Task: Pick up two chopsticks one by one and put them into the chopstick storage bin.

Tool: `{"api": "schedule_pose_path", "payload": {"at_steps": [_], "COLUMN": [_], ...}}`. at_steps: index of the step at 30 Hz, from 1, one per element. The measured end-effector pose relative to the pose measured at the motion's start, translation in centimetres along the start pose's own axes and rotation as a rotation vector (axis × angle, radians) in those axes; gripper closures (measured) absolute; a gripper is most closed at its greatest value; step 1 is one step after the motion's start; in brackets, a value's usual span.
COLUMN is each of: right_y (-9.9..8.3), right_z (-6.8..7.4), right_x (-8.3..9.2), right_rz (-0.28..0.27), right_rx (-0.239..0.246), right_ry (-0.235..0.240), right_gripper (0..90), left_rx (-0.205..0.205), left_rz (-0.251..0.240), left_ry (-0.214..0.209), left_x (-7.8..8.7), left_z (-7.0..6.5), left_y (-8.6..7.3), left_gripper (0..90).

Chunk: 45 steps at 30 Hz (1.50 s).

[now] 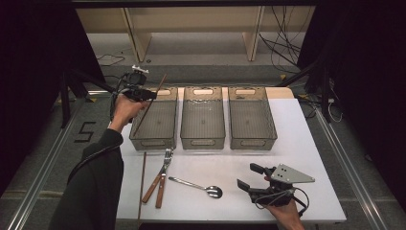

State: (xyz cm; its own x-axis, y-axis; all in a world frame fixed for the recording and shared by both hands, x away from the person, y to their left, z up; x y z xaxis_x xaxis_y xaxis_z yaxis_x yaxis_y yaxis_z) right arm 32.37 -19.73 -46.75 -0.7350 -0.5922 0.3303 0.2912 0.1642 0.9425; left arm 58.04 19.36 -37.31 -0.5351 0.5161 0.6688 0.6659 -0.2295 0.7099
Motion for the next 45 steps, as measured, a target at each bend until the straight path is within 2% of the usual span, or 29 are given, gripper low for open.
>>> {"api": "schedule_pose_path", "payload": {"at_steps": [1, 4, 9, 16, 21, 31, 34, 35, 37, 41, 45], "right_y": [0.0, 0.0, 0.0, 0.0, 0.0, 0.0, 0.0, 0.0, 0.0, 0.0, 0.0], "right_z": [0.0, 0.0, 0.1, 0.1, 0.1, 0.1, 0.1, 0.1, 0.1, 0.0, 0.1], "right_x": [0.0, 0.0, 0.0, 0.0, 0.0, 0.0, 0.0, 0.0, 0.0, 0.0, 0.0], "right_rz": [-0.002, 0.0, 0.0, 0.0, -0.002, -0.001, -0.001, 0.0, -0.002, -0.004, -0.003], "right_rx": [0.003, 0.003, -0.001, 0.0, 0.003, 0.005, -0.002, -0.004, -0.003, -0.006, -0.007], "right_ry": [0.0, 0.002, 0.005, 0.008, 0.009, 0.012, 0.014, 0.016, 0.014, 0.014, 0.014], "right_gripper": [25.8, 25.8, 25.8, 25.8, 25.8, 25.8, 25.8, 25.8, 25.8, 25.8, 25.8], "left_rx": [-0.016, -0.027, -0.017, -0.036, -0.039, -0.056, -0.038, -0.039, -0.046, 0.005, 0.022], "left_rz": [0.001, 0.01, 0.006, 0.0, -0.01, -0.019, -0.039, -0.035, -0.024, -0.014, -0.014], "left_ry": [0.004, 0.019, 0.023, 0.039, 0.039, 0.044, 0.027, 0.014, 0.025, 0.03, 0.022], "left_x": [-0.1, -0.6, -1.2, -1.9, -2.0, -2.8, -2.8, -2.8, -2.8, -2.0, -0.9], "left_z": [0.0, 0.2, 0.7, 1.0, 0.9, 1.3, 1.5, 1.4, 1.2, 0.8, 0.0], "left_y": [0.1, 0.1, -0.1, -0.6, -0.5, -1.3, -1.5, -1.5, -1.6, -1.4, -1.6], "left_gripper": [84.3, 84.3, 84.3, 84.2, 84.2, 83.8, 82.6, 76.5, 60.7, 48.4, 36.6]}}
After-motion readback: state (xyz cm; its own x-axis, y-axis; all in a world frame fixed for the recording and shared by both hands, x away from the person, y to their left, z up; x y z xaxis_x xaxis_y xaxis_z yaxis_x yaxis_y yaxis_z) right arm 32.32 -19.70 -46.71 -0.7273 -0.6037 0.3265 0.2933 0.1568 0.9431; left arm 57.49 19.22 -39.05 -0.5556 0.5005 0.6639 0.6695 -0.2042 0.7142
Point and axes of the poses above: each handheld gripper's, and its own axes: x roughly backward along the jaws, y roughly out of its top, z roughly to its left, the point moved 4 cm from there along -x, roughly forward along the jaws, and after that the axes turned 13 degrees about -y, right-handed, at the moved point
